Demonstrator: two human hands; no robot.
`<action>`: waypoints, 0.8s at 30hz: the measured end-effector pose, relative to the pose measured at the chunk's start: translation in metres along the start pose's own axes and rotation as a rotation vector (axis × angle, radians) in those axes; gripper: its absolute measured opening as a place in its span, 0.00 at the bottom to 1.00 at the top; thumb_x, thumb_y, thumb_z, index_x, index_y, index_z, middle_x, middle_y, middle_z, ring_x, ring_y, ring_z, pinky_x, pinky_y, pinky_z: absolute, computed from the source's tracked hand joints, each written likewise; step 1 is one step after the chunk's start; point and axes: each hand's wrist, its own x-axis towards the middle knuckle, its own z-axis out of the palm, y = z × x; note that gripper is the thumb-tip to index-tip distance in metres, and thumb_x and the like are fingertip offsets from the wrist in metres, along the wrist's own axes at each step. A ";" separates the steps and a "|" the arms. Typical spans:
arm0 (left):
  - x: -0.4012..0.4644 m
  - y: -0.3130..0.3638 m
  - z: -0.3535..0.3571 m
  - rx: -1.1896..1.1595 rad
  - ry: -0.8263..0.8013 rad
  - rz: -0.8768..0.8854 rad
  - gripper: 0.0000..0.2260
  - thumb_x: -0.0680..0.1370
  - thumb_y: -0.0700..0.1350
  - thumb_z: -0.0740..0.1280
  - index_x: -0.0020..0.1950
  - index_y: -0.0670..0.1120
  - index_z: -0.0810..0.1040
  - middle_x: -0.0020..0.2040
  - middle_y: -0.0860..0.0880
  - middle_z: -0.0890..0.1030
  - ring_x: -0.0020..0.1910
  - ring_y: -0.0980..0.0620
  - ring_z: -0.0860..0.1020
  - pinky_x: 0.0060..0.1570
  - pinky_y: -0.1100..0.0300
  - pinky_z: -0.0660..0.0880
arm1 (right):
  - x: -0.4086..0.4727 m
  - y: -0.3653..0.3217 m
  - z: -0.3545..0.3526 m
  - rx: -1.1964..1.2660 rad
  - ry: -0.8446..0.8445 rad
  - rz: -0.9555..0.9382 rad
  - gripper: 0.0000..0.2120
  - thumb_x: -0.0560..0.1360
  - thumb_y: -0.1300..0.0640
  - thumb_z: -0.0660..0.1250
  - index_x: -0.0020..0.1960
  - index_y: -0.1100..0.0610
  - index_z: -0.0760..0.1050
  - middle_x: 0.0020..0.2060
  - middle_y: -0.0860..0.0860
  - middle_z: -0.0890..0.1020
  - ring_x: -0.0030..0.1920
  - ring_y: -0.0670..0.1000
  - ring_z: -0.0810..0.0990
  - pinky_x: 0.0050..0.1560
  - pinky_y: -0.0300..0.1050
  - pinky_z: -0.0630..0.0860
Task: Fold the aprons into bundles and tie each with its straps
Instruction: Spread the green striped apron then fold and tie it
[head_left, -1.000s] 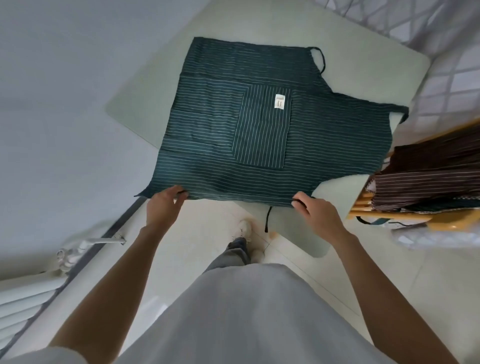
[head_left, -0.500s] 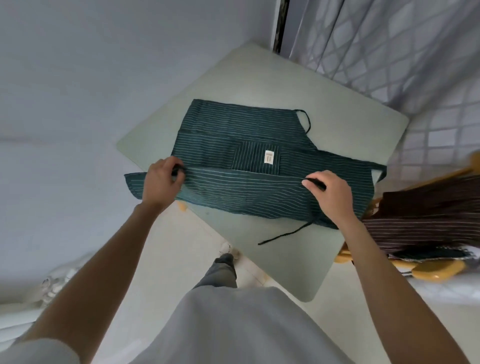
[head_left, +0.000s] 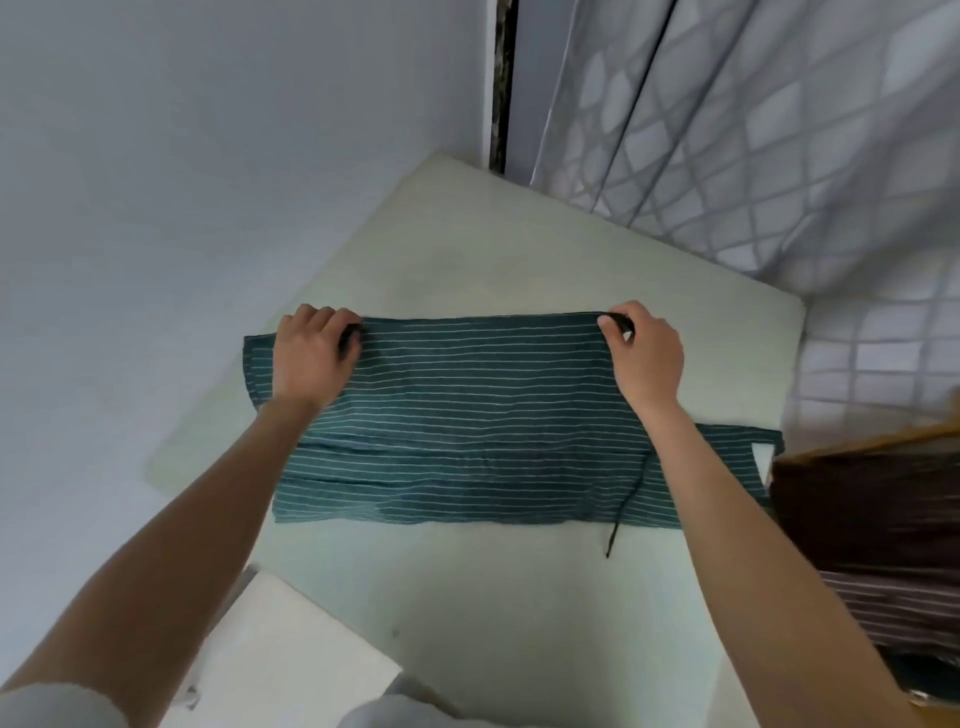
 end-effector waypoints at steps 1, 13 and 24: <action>0.014 -0.004 0.011 -0.004 -0.026 -0.003 0.06 0.76 0.41 0.66 0.50 0.42 0.78 0.42 0.44 0.82 0.42 0.42 0.75 0.43 0.50 0.69 | 0.014 0.001 0.009 -0.011 -0.008 0.015 0.11 0.79 0.50 0.62 0.54 0.54 0.77 0.44 0.51 0.82 0.42 0.52 0.77 0.39 0.42 0.69; 0.083 -0.043 0.146 0.031 -0.495 -0.073 0.12 0.81 0.48 0.57 0.58 0.45 0.76 0.53 0.45 0.80 0.54 0.43 0.74 0.54 0.50 0.66 | 0.097 0.050 0.120 -0.193 -0.356 0.175 0.12 0.81 0.53 0.58 0.57 0.58 0.75 0.46 0.56 0.82 0.39 0.52 0.75 0.38 0.42 0.70; 0.079 -0.049 0.171 -0.079 -0.445 -0.144 0.07 0.76 0.43 0.65 0.52 0.44 0.78 0.48 0.45 0.80 0.48 0.42 0.77 0.53 0.48 0.69 | 0.113 0.062 0.157 -0.409 -0.330 0.171 0.10 0.77 0.50 0.64 0.52 0.55 0.75 0.47 0.51 0.80 0.44 0.52 0.78 0.39 0.43 0.72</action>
